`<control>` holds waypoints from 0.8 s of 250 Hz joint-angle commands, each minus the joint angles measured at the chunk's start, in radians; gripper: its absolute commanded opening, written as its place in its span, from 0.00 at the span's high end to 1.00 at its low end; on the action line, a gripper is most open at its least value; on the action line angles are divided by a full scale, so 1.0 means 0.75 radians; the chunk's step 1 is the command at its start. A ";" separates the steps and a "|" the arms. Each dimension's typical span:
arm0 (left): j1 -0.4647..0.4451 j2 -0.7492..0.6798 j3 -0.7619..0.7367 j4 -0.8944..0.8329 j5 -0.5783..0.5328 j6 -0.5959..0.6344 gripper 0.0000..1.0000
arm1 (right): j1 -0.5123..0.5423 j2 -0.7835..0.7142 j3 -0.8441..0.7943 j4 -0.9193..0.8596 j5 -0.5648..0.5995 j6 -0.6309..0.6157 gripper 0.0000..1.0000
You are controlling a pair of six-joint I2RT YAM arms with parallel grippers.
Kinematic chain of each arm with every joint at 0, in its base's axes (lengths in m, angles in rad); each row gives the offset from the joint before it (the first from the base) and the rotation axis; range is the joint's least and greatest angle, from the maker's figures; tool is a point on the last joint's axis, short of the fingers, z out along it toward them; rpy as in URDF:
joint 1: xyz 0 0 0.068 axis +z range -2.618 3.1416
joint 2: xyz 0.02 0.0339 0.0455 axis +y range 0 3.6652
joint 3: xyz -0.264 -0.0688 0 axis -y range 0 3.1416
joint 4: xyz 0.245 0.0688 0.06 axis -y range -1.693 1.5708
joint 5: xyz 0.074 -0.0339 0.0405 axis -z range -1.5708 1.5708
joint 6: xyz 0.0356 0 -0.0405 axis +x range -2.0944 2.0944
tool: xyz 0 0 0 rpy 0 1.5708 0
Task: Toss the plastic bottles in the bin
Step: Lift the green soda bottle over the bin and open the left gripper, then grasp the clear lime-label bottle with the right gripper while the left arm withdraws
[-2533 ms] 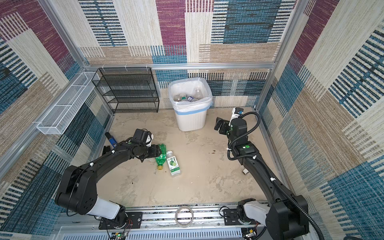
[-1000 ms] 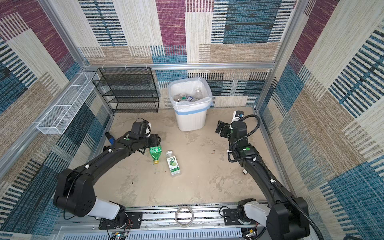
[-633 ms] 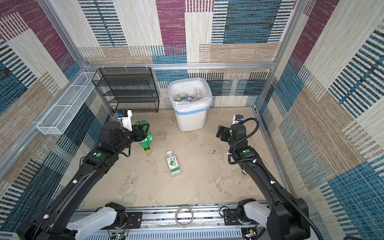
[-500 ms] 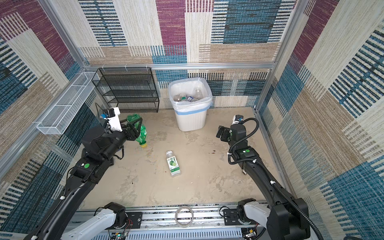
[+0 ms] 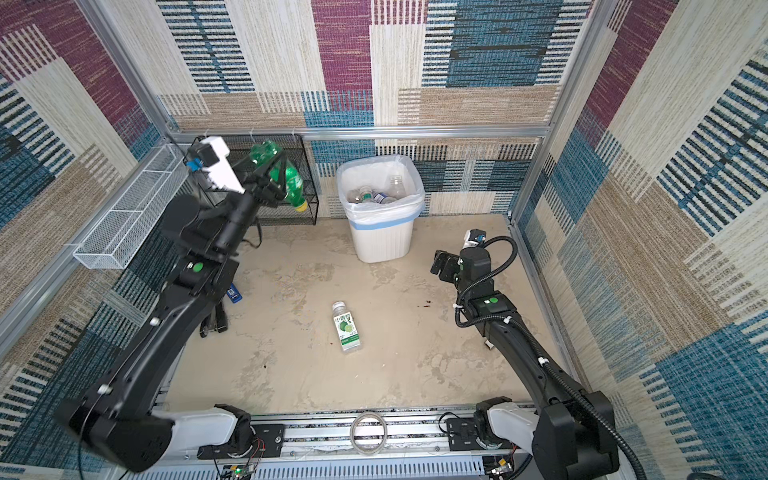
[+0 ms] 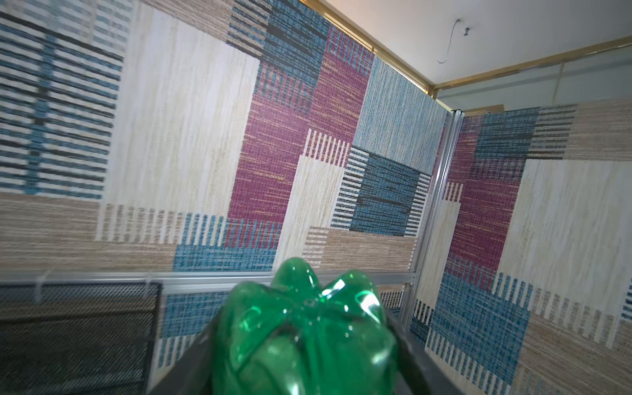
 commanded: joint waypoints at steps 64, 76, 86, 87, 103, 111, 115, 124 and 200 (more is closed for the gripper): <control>-0.038 0.629 0.916 -0.395 0.191 -0.100 0.01 | 0.000 -0.043 -0.088 0.068 -0.104 0.048 0.05; -0.038 0.609 0.883 -0.404 0.184 -0.089 0.01 | 0.000 -0.051 -0.097 0.067 -0.101 0.046 0.05; -0.037 0.588 0.849 -0.411 0.182 -0.075 0.01 | 0.000 -0.055 -0.100 0.067 -0.100 0.046 0.04; -0.037 0.585 0.845 -0.411 0.182 -0.072 0.01 | 0.000 -0.056 -0.100 0.067 -0.101 0.046 0.05; -0.037 0.531 0.769 -0.415 0.174 -0.040 0.01 | 0.000 -0.053 -0.100 0.067 -0.113 0.046 0.05; -0.036 0.500 0.730 -0.428 0.163 -0.026 0.01 | 0.000 -0.052 -0.099 0.067 -0.126 0.046 0.05; -0.034 0.484 0.708 -0.433 0.160 -0.019 0.01 | 0.000 -0.050 -0.098 0.066 -0.131 0.045 0.05; -0.031 0.442 0.651 -0.439 0.155 0.001 0.01 | 0.000 -0.044 -0.093 0.059 -0.148 0.032 0.05; 0.106 0.137 0.234 -0.795 0.159 0.070 0.02 | 0.156 0.068 0.002 -0.126 -0.186 -0.163 0.08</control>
